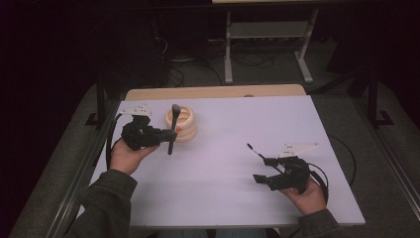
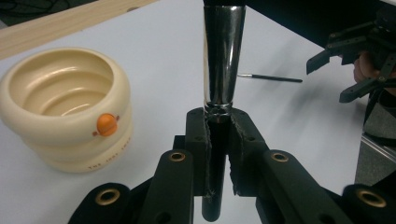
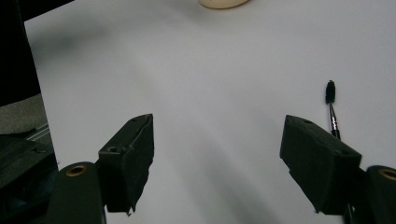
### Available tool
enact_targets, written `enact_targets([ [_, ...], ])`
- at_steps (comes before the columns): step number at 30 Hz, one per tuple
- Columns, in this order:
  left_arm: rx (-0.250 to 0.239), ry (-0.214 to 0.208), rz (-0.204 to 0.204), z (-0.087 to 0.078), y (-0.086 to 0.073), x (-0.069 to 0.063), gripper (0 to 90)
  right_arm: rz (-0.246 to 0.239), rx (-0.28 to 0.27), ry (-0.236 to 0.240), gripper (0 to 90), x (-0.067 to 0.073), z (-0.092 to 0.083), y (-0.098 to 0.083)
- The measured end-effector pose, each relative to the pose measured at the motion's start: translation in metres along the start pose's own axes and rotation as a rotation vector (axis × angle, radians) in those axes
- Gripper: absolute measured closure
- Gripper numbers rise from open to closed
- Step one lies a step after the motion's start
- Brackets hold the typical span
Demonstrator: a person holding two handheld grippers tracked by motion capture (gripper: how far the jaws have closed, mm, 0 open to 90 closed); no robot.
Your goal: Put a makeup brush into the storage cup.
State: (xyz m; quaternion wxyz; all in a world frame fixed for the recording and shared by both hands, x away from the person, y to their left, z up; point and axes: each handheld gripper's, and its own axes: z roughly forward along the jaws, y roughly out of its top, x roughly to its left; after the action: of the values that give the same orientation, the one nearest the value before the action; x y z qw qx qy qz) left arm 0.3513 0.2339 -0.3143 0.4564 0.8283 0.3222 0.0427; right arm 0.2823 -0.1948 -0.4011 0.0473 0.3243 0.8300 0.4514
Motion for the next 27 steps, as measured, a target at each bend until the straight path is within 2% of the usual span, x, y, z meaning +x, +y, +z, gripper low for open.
enact_targets([
  [6,0.008,0.016,0.016,-0.001,0.008,0.002,79.3,-0.002,-0.006,0.002,24.7,0.001,-0.001,0.0],
  [11,-0.004,0.026,0.011,-0.003,0.016,0.005,79.3,0.014,-0.006,-0.001,24.6,0.001,-0.001,0.0],
  [22,-0.016,0.059,0.024,-0.008,0.037,0.013,79.3,0.009,-0.007,0.001,24.6,0.001,0.001,0.001],
  [27,-0.015,0.071,0.015,-0.006,0.043,0.018,79.3,0.006,-0.009,0.005,24.7,0.001,0.0,0.001],
])
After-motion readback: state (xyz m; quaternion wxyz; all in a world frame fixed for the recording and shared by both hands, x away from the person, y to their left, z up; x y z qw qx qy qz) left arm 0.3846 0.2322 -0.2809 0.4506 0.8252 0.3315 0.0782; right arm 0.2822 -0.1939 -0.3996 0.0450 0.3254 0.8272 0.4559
